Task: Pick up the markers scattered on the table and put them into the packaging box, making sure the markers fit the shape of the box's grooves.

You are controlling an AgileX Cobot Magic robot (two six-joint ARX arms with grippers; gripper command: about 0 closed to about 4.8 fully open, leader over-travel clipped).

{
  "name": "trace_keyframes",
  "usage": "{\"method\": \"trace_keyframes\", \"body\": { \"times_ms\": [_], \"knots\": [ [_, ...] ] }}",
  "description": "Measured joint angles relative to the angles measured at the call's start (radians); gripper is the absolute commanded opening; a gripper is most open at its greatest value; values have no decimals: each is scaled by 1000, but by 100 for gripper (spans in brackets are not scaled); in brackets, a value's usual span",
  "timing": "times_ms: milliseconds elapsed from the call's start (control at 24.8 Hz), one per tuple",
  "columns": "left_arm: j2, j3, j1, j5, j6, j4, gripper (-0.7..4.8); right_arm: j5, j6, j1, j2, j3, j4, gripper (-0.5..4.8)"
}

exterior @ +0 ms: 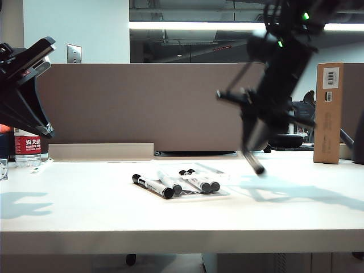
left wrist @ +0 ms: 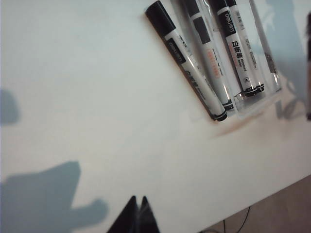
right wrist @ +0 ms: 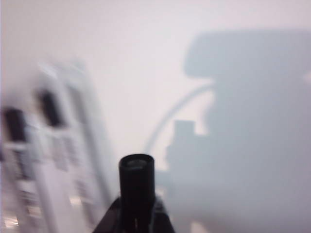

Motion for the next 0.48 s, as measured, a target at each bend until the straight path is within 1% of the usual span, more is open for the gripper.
{"method": "trace_keyframes", "body": {
  "times_ms": [81, 121, 161, 202, 323, 363, 404, 444, 484],
  "knots": [
    [0, 0, 0, 0, 0, 0, 4, -31, 0, 2, -1, 51, 21, -8],
    [0, 0, 0, 0, 0, 0, 4, -101, 0, 2, 5, 100, 24, -8],
    [0, 0, 0, 0, 0, 0, 4, -136, 0, 2, 13, 125, 26, -8],
    [0, 0, 0, 0, 0, 6, 4, -203, -1, 5, 43, 190, 31, -8],
    [0, 0, 0, 0, 0, 18, 4, -272, -16, 17, 103, 267, 37, -8],
    [0, 0, 0, 0, 0, 19, 4, -324, -24, 25, 150, 306, 31, -8],
    [0, 0, 0, 0, 0, 19, 3, -352, -31, 33, 181, 328, 16, -8],
    [0, 0, 0, 0, 0, 19, 3, -369, -47, 46, 227, 360, -34, -8],
    [0, 0, 0, 0, 0, 19, 3, -361, -70, 57, 258, 387, -80, -8]
  ]
}}
